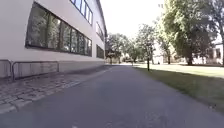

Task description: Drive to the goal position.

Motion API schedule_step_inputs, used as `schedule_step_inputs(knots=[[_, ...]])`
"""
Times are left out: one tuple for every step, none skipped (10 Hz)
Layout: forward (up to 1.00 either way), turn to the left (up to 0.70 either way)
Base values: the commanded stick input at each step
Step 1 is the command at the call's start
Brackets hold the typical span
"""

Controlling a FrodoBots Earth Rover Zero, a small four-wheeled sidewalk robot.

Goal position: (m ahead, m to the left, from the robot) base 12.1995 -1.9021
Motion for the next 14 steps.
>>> schedule_step_inputs(knots=[[0.85, -0.34], [0.85, -0.34], [0.85, -0.15], [0.85, -0.03], [0.85, 0.0], [0.85, 0.0], [0.85, 0.0], [0.85, 0.0], [0.85, 0.0], [0.85, 0.0], [0.85, 0.0], [0.85, 0.0], [0.85, 0.0], [0.85, 0.0]])
